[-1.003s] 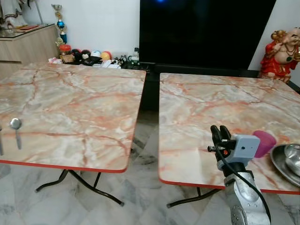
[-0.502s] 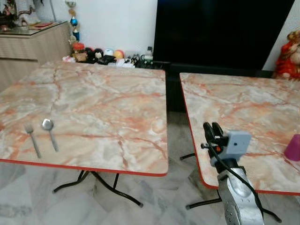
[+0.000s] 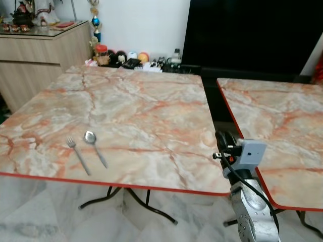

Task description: Setting the table

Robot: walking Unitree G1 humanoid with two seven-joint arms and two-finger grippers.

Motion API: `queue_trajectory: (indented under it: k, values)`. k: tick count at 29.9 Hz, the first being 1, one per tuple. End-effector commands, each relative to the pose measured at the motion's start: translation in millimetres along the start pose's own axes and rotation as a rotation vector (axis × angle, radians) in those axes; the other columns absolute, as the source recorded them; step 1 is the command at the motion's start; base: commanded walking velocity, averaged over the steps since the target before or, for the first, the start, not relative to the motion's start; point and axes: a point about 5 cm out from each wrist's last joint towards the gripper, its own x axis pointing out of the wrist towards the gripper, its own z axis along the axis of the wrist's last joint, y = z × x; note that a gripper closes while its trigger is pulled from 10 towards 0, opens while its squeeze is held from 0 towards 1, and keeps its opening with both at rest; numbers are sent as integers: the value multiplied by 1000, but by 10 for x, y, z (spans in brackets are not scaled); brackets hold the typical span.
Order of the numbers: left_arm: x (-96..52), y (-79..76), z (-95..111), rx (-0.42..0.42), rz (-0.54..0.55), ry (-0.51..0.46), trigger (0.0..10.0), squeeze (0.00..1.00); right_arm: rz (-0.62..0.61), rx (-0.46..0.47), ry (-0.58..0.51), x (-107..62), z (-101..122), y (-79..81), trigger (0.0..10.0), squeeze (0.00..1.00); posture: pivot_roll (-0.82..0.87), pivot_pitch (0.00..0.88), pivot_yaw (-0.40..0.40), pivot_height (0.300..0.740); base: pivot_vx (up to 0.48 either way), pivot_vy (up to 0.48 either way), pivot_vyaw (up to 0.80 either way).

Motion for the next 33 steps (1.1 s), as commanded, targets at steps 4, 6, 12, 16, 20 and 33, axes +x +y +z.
queue_trajectory:
  k: [4,6,12,16,20,33]
  values:
    - [-16,48,-29,3,12,9,10000,0,26,14,-6,35,14,94,10000,0,140,2,-68,740,0,480,0]
    - [-17,49,-31,2,13,9,10000,0,28,17,-7,38,13,104,10000,0,140,3,-68,740,0,480,0]
    - [-20,54,-36,2,14,10,10000,0,35,22,-6,45,4,126,10000,0,143,2,-69,740,0,480,0]
    - [-19,62,-31,2,15,9,10000,0,38,25,-6,48,2,135,10000,0,143,3,-68,740,0,480,0]
    - [-19,71,-26,3,17,7,10000,0,39,27,-6,48,-1,140,10000,0,144,3,-66,740,0,480,0]
    - [-19,82,-13,14,14,0,10000,0,42,34,-4,46,-15,165,10000,0,147,4,-61,740,0,347,0]
